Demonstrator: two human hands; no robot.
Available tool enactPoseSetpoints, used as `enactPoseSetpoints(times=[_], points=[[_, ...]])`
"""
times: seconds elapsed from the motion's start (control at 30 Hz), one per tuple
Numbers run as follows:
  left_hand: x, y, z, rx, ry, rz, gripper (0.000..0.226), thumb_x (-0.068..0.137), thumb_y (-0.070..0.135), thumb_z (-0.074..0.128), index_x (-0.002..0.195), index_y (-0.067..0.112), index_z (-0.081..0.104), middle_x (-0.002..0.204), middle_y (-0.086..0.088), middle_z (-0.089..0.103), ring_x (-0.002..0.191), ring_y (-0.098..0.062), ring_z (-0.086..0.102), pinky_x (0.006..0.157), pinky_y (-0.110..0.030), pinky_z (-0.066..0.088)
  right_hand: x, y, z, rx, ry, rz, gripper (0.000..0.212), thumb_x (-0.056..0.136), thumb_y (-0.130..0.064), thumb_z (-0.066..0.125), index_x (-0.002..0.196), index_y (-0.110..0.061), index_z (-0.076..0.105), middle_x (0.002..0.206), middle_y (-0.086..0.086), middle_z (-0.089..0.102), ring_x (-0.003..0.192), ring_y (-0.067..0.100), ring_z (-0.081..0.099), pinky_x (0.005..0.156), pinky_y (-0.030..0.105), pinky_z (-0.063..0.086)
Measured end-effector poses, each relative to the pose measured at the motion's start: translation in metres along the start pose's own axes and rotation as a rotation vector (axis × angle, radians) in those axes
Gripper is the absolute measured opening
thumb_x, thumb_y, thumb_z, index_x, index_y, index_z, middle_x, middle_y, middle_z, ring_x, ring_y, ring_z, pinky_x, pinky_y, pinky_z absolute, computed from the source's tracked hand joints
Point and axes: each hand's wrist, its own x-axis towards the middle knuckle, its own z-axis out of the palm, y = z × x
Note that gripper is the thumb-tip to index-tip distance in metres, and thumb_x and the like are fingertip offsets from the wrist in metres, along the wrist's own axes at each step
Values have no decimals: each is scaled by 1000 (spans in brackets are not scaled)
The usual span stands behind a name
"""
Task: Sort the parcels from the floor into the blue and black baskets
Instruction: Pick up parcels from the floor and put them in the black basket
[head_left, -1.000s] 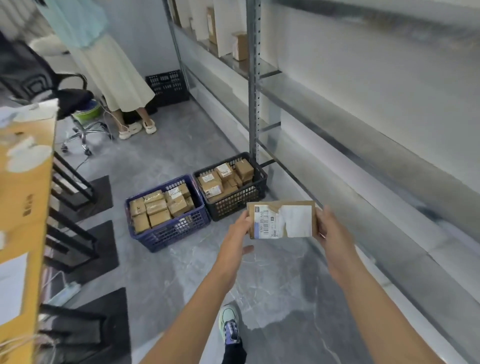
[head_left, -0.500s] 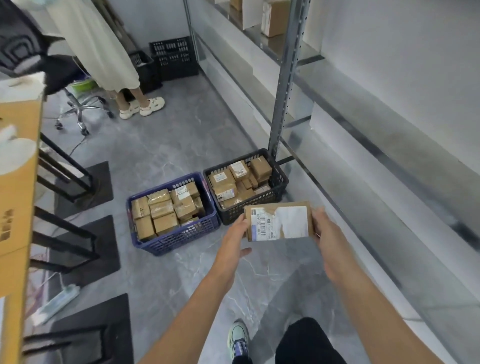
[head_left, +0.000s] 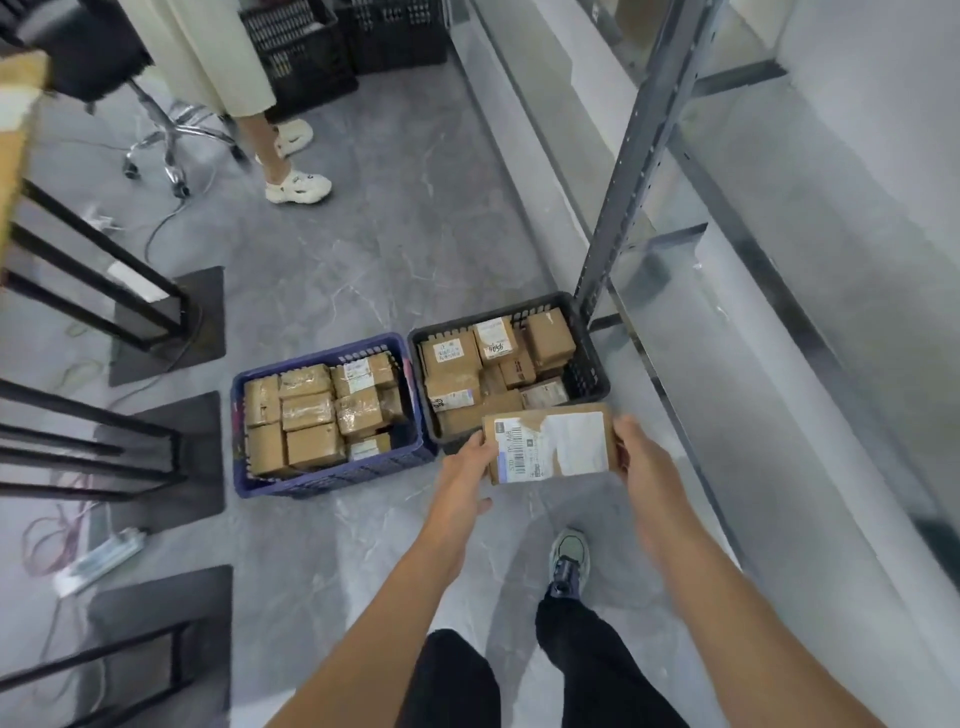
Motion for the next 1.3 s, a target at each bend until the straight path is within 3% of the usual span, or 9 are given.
enactPoseSetpoints(times=[0.07,0.23,0.33,0.47,0.6,0.8,0.97,1.1,1.3], points=[[31,7,9,-24,38,-13,15,106,44,50,119,48,58,134,13,58,123,-6,52,115,-46,39,34,-10,0,-39,-12,18,47,108,-50,38,109,-22,77,97,-6,80,103,18,72,85,38,51],[114,12,20,39,53,-87,79,86,69,58,157,42,38,160,11,41,145,-14,40,123,-50,32,112,-20,15,-79,-27,45,47,100,-62,38,117,-35,74,115,-5,77,120,20,66,113,57,44],[165,20,21,31,59,-132,67,95,62,56,156,38,41,158,11,45,143,-15,42,123,-47,31,164,-22,31,-88,-6,56,37,110,-49,38,114,-29,69,116,0,73,118,20,64,115,56,43],[233,19,10,25,31,-195,71,86,68,58,148,36,50,153,8,49,139,-18,47,121,-49,34,228,-19,58,-143,5,102,36,112,-40,38,98,-24,68,98,0,74,103,20,66,104,45,49],[306,12,-4,39,16,-261,72,76,73,60,138,36,59,149,2,52,138,-21,48,121,-52,34,294,-7,83,-183,12,147,34,112,-42,38,103,-25,67,109,4,75,104,17,69,86,33,51],[402,-18,-9,50,13,-339,42,63,71,61,93,42,64,136,-3,58,126,-22,55,115,-52,39,388,30,108,-181,29,201,27,110,-37,45,103,-28,69,110,-4,74,107,11,66,102,32,47],[467,-43,2,53,55,-395,101,62,75,61,151,30,50,158,0,39,142,-25,42,119,-55,35,458,60,115,-182,48,283,28,107,-28,49,107,-14,72,99,-5,72,94,8,65,108,37,47],[516,-66,15,52,59,-420,84,83,69,55,158,35,38,162,3,37,142,-29,42,119,-57,34,502,83,119,-229,35,327,31,109,-24,46,84,-27,65,91,-10,69,89,6,62,103,33,46],[558,-88,36,0,153,-432,85,79,69,53,156,36,38,159,1,41,139,-29,45,115,-56,39,554,112,121,-285,-61,325,36,109,-21,43,87,-35,67,96,-17,71,98,2,63,100,29,45]])
